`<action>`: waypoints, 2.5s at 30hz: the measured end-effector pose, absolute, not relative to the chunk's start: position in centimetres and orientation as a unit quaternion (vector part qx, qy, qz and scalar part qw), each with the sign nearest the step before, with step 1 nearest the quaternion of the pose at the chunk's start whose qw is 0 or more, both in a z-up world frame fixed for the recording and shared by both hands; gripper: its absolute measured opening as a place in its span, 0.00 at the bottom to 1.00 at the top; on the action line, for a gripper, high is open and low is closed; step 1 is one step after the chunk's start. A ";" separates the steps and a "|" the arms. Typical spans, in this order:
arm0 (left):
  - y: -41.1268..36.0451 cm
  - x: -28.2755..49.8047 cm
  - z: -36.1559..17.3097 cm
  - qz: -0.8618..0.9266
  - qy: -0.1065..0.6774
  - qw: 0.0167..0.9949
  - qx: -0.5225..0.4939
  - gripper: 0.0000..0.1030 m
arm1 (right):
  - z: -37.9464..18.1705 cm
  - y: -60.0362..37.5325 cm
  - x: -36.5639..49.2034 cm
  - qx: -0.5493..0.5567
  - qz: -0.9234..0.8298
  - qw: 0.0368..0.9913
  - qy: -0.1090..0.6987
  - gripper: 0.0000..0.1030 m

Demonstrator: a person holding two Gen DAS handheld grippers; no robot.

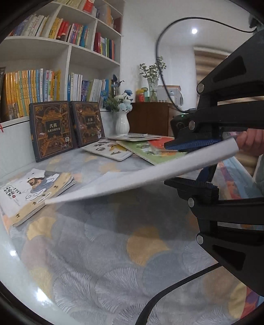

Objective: Organize books
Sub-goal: 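Carry the white booklet with the left gripper toward the mermaid-cover book, then lower the white booklet onto the mermaid-cover book and open the left gripper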

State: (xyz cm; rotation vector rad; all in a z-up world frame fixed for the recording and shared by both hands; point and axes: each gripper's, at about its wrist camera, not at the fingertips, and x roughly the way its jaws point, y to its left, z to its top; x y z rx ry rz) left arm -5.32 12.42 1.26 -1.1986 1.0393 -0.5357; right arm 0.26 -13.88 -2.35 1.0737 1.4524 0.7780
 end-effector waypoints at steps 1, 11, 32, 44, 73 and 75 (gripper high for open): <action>12.3 -5.2 1.3 -0.235 0.467 0.673 -0.523 0.23 | -2.1 -13.7 0.3 0.459 0.332 0.558 0.606 0.50; 12.6 -5.5 1.1 -0.173 0.529 0.724 -0.407 0.29 | 1.8 -11.2 0.4 0.297 0.320 0.669 0.601 0.25; 11.4 -6.5 2.4 -0.147 0.537 0.778 -0.290 0.29 | 3.9 -9.6 0.2 0.159 0.279 0.743 0.587 0.25; 7.9 -6.0 8.9 -0.200 0.477 0.835 -0.186 0.29 | 11.0 -9.8 -2.7 0.027 0.274 0.821 0.500 0.27; 19.2 12.2 2.3 -0.052 0.481 0.844 -0.230 0.29 | 4.9 0.7 20.3 0.045 0.281 0.807 0.518 0.33; 19.8 12.2 1.9 -0.035 0.482 0.846 -0.225 0.29 | 3.7 1.1 21.2 0.049 0.273 0.799 0.534 0.34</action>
